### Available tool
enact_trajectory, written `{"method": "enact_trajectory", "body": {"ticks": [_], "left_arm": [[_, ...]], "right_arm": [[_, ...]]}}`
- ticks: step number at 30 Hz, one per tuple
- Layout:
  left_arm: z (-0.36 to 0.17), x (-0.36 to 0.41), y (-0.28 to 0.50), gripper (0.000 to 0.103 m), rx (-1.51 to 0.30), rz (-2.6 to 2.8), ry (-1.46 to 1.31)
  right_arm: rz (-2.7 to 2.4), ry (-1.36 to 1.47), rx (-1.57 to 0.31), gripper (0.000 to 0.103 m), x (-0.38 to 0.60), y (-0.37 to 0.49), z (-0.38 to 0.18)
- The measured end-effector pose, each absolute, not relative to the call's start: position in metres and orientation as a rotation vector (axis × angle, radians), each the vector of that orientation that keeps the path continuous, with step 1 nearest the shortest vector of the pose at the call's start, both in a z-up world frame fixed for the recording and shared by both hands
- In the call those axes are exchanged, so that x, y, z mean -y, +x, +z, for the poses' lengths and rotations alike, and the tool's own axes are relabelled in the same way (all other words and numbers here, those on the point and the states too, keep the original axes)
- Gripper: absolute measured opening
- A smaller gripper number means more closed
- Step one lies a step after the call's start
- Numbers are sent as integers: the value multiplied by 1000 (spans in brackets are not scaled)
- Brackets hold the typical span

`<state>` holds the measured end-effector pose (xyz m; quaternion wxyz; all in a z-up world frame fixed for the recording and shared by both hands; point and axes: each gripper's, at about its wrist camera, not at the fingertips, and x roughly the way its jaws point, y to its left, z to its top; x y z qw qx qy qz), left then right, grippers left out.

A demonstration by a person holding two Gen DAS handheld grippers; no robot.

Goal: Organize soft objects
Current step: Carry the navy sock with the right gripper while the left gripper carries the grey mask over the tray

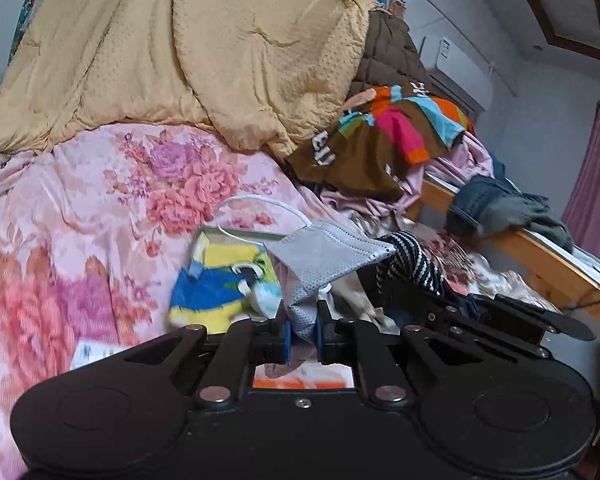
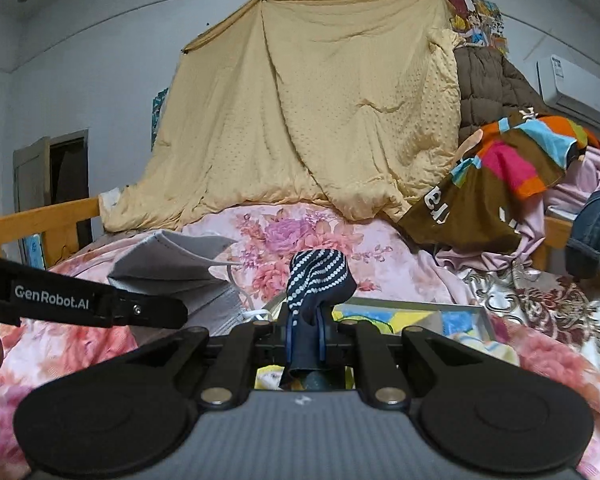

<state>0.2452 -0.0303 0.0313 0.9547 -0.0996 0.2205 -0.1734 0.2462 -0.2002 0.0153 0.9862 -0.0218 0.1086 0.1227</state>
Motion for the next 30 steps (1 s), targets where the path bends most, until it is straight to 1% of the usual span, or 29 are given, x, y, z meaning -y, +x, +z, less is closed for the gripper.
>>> {"method": "enact_trajectory", "body": {"ticks": [8,16,22,30], "left_arm": [[21,36,317,12,-455,-351,-161],[-12,45,376,12,-506,-306,-207],[-32,49,398,12,-555,-282,-217],[-52,47,408,14,-608,-250,-227]], "right_arm": [[248,3,-230,12,204,315,-2],[240,179,-303,13,227,365,-31],[240,247,-371,14,231,383,-52],[242,248,-420,22,225,391,-57]]}}
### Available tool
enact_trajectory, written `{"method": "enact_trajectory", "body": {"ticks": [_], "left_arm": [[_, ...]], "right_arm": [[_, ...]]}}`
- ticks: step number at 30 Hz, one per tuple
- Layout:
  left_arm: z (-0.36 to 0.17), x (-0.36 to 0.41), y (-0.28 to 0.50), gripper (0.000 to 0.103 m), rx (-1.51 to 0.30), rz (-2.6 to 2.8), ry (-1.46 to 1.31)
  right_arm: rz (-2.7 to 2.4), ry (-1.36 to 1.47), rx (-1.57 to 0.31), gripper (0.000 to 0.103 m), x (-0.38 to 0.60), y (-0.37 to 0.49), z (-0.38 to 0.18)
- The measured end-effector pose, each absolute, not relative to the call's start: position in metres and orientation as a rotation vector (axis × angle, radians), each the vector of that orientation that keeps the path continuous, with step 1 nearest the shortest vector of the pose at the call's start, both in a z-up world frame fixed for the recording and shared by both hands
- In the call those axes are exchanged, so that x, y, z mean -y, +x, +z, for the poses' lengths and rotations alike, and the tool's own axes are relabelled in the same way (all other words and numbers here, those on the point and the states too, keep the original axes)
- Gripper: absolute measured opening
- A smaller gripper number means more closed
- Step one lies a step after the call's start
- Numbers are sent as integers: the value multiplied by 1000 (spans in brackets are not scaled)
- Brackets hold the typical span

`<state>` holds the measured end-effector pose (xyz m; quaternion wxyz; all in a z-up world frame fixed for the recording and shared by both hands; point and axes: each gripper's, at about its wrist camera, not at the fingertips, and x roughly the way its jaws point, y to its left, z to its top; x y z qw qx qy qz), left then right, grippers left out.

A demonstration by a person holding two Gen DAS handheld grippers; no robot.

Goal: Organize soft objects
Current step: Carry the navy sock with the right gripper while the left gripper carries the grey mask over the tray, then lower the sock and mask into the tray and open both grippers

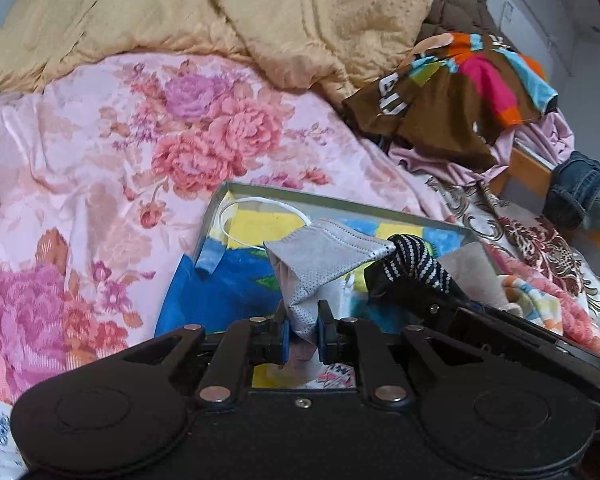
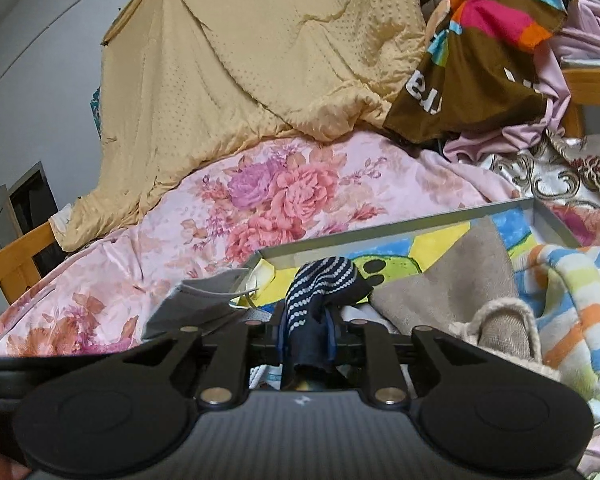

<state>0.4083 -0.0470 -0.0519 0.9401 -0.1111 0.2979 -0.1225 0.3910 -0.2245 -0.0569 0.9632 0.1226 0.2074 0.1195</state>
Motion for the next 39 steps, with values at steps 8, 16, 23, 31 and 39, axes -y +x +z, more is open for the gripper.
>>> {"method": "enact_trajectory", "body": {"ticks": [8,16,23,31,39], "left_arm": [[-60,44,412,17,-633,-223,-268],[-59,36,409,25,-640,-195,-298],[-56,25,404,40,-632,-160,-309],[-54,10,389,61,-592,-66,-374],[-37,4,370,83,-564,-46,-389]], "right_arm": [[243,283,-442,36,227,395,-59],[246,282,-448,51,226,396,-58],[251,264,-462,81,225,395,-55],[235,219,-472,99,219,386,-41],[224,234,-447,103,229,369,-9]]}}
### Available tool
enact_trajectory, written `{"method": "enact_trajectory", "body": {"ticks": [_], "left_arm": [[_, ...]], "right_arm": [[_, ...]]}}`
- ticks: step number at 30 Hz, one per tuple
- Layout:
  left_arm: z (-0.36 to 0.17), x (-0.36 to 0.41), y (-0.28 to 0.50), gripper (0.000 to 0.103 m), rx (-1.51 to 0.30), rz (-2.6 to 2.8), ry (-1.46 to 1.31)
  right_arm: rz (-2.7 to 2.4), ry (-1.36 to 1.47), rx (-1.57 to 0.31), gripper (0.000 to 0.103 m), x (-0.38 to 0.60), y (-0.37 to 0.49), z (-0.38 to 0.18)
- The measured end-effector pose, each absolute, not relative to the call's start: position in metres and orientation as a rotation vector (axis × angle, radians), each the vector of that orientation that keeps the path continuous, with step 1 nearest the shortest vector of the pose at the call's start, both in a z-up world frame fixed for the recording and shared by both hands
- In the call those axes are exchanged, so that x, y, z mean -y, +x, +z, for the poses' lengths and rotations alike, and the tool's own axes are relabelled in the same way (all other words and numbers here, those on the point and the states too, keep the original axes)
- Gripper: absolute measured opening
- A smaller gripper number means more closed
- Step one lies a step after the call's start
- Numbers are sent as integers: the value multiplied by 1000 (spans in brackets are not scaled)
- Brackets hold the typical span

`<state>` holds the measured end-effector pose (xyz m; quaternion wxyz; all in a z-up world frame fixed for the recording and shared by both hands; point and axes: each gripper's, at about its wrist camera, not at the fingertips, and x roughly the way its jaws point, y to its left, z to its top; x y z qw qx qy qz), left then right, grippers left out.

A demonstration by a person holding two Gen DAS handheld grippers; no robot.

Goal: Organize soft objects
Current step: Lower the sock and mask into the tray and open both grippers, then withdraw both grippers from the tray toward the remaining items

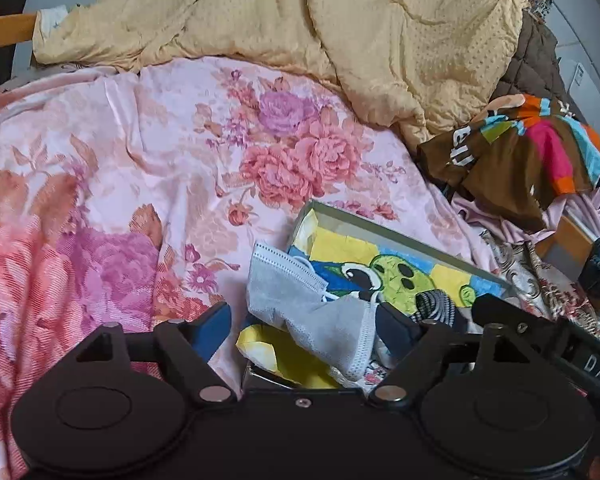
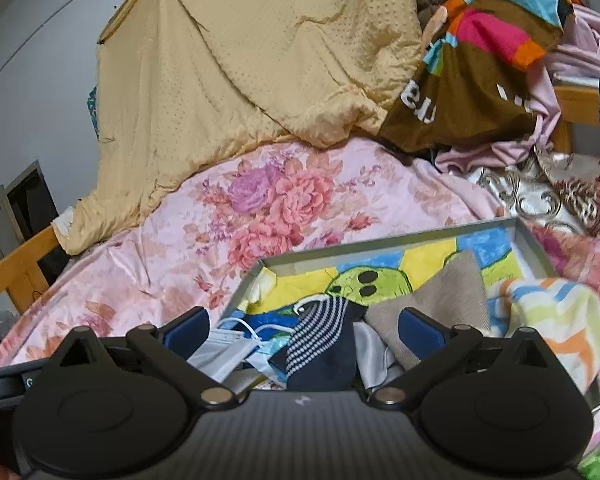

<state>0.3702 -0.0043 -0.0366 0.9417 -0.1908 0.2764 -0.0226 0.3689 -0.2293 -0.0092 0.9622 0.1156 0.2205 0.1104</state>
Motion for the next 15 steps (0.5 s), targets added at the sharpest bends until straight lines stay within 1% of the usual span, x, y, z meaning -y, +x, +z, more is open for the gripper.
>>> {"method": "enact_trajectory", "body": {"ticks": [4,9,12,15], "left_arm": [[-20,-1,355,87,-558,-58,-417],[5,-8,328,99,-516,-72,-422],[19,-12,309,102,-506,-90,-396],[26,-13,284,102,-489,-88,-353]], "right_arm": [[203,216,-416,103,226,352,10],[187,212,-366,103,219,324,33],[188,208,-376,103,217,309,38],[193,179,-388,103,215,288,40]]}}
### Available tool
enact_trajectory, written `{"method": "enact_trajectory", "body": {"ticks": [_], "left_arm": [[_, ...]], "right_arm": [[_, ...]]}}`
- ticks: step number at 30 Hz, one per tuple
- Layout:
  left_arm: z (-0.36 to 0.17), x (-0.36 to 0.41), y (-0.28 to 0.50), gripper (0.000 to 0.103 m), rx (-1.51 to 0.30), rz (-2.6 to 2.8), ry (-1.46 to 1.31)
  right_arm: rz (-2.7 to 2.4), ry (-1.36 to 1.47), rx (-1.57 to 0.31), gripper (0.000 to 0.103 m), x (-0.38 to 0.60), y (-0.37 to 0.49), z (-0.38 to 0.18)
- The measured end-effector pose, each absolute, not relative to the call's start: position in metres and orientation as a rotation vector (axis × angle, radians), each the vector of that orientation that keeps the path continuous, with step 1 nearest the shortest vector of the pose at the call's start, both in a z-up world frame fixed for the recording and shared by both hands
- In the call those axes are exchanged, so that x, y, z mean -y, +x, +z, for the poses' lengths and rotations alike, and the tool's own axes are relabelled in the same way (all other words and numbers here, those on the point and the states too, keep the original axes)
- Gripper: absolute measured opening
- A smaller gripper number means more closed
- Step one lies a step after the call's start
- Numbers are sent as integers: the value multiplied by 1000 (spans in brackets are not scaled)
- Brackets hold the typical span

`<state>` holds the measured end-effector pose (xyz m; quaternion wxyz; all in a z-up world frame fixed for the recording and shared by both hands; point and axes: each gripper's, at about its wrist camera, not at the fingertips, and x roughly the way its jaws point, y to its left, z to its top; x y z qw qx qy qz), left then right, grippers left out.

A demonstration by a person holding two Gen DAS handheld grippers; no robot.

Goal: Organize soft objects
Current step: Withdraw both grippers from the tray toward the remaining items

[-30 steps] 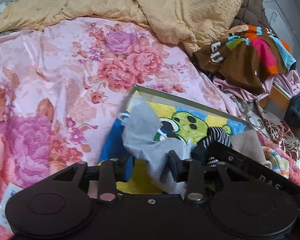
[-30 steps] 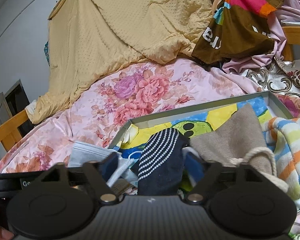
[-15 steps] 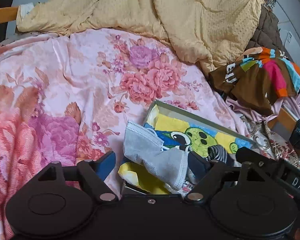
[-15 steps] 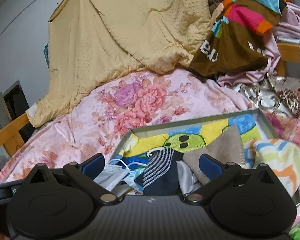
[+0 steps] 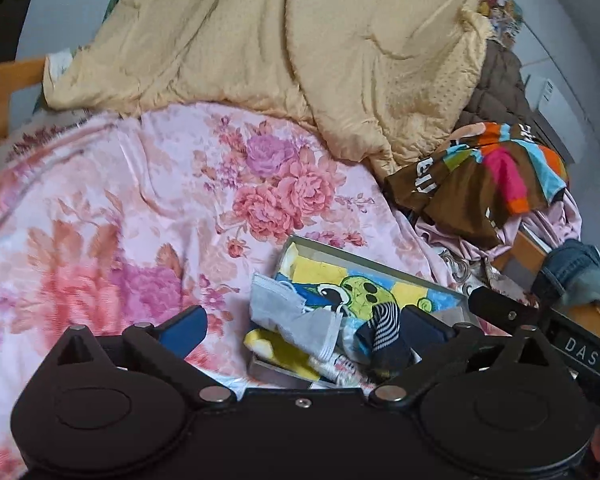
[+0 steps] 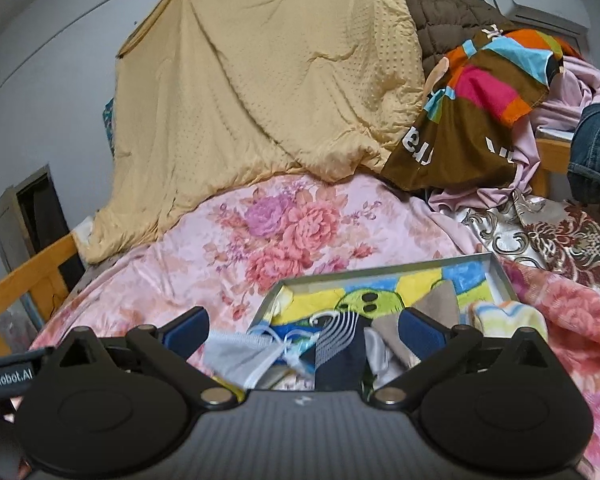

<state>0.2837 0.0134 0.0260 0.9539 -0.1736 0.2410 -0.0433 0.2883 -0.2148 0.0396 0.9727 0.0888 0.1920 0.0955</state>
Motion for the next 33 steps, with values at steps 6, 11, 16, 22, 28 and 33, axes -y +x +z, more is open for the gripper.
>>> {"method": "enact_trajectory", "body": {"ticks": [6,11,16,22,28,33], "left_arm": [[32,-25,240,102,-494,-99,-357],[35,-32,208,102,-490,-118,-335],[29,-34,185,102,-491,-142,-342],[14,-30,164,102,-501,-191,-284],[-4,-22,150,102,-501,-250,-190],[-18,-20,146,102,-524,-281,-155]], "right_arm": [[176,141,-344,103,212,246,52],[155,186,-296,103,214,212,51],[136,169,-267,103,212,178,41],[127,131,-300,103,204,153,28],[116,99,-382,103,199,131,9],[96,61,-466,103,194,127,-5]]}}
